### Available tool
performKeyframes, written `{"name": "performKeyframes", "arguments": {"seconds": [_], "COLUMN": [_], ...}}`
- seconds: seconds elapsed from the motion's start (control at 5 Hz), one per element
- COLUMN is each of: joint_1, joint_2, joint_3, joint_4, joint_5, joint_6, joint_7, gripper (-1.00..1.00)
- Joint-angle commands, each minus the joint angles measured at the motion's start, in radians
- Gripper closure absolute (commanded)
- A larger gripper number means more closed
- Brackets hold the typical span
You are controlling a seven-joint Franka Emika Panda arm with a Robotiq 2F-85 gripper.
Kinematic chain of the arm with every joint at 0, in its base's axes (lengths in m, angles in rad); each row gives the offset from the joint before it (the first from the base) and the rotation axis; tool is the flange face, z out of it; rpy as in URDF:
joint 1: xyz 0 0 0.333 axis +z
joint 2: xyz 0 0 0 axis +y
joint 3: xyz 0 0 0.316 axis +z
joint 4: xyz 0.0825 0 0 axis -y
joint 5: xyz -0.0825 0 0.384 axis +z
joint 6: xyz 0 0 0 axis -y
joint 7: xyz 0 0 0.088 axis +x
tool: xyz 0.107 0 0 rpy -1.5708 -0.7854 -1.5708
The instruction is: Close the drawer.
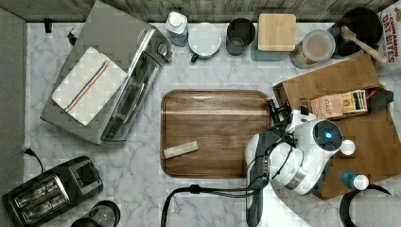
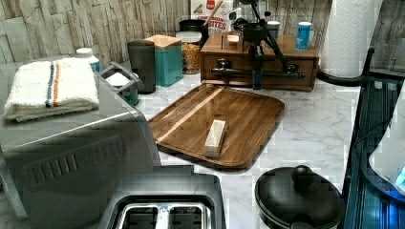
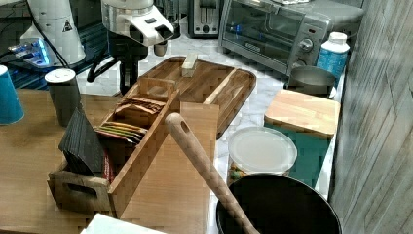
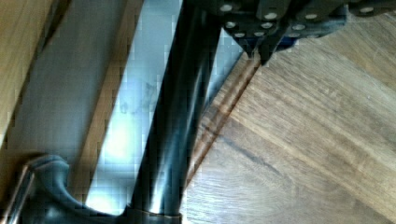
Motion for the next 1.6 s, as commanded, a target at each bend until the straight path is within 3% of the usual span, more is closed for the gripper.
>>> {"name": "performKeyframes", "arguments": {"seconds": [0.2,1.6], "joint_1": [-0.075,-0.064], "joint_2": [-0.008,-0.007], "joint_3": [-0.134,-0.146], "joint_4": [0.251,0.25], "joint_5": [-0.114,-0.109], "joint_6": [0.092,0.092], "joint_7": [0.199,0.197], "gripper": [1.0,1.0]}}
